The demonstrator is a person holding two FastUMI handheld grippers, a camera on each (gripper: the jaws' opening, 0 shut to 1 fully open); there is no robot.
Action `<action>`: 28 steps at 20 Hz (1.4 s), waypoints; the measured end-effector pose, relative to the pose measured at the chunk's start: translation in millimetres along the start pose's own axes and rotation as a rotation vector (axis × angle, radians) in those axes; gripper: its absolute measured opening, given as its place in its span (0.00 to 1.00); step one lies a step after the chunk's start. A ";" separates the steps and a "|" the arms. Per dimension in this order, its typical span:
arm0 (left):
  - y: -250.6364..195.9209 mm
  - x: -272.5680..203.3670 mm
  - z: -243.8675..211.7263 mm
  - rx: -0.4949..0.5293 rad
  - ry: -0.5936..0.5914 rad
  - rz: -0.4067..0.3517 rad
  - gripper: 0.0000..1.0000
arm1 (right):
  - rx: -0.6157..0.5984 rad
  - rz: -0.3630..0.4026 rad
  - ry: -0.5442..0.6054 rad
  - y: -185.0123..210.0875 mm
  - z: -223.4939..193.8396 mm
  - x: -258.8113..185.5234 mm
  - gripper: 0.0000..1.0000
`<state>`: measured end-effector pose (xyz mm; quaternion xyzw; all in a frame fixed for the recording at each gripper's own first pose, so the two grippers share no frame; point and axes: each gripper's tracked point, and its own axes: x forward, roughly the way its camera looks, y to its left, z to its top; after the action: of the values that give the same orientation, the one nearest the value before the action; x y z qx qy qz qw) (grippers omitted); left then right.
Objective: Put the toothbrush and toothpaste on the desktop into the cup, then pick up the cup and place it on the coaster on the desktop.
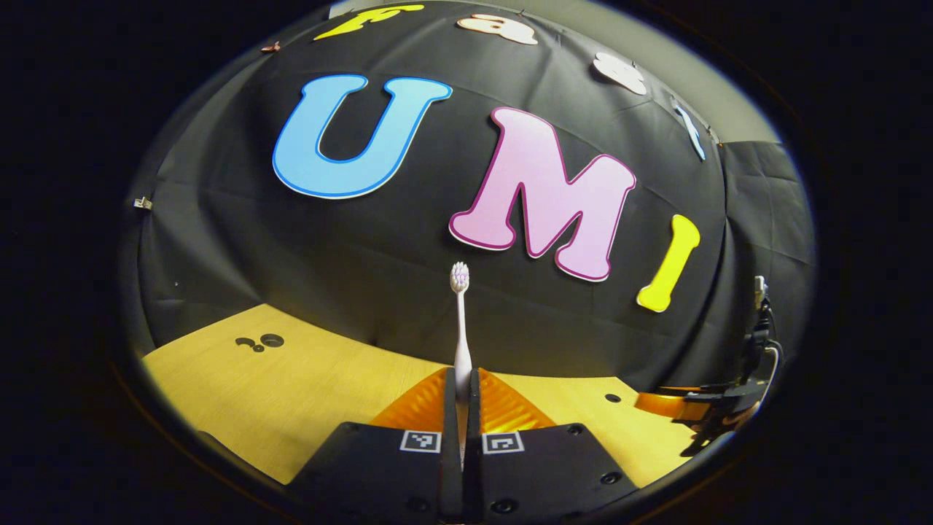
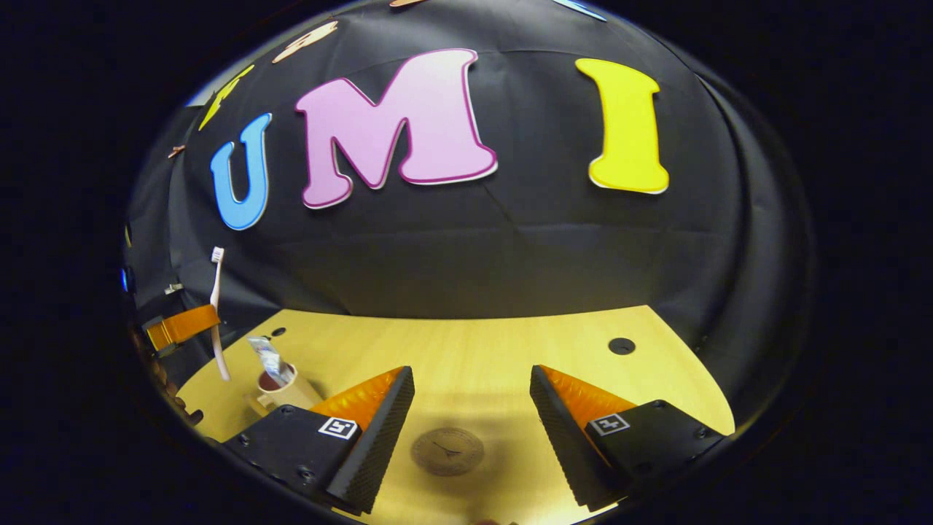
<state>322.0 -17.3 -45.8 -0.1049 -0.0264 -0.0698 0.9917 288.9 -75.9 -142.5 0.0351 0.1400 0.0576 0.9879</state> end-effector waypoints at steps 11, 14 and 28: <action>5.6 32.5 -39.7 0.200 -0.157 -0.003 0.07 | -0.043 -0.073 0.035 -47.3 -30.1 -10.1 0.98; 2.4 31.9 -42.8 0.264 -0.182 -0.011 0.11 | -0.093 -0.061 0.051 -41.4 -42.4 -9.9 0.98; 1.7 -11.8 -61.4 0.373 0.056 -0.028 0.97 | 0.075 -0.142 0.109 -72.2 -49.6 -36.2 0.98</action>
<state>312.8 -27.0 -106.9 0.0830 -0.0125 -0.0804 0.9932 247.9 -149.3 -186.4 0.0590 0.1977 -0.0160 0.9784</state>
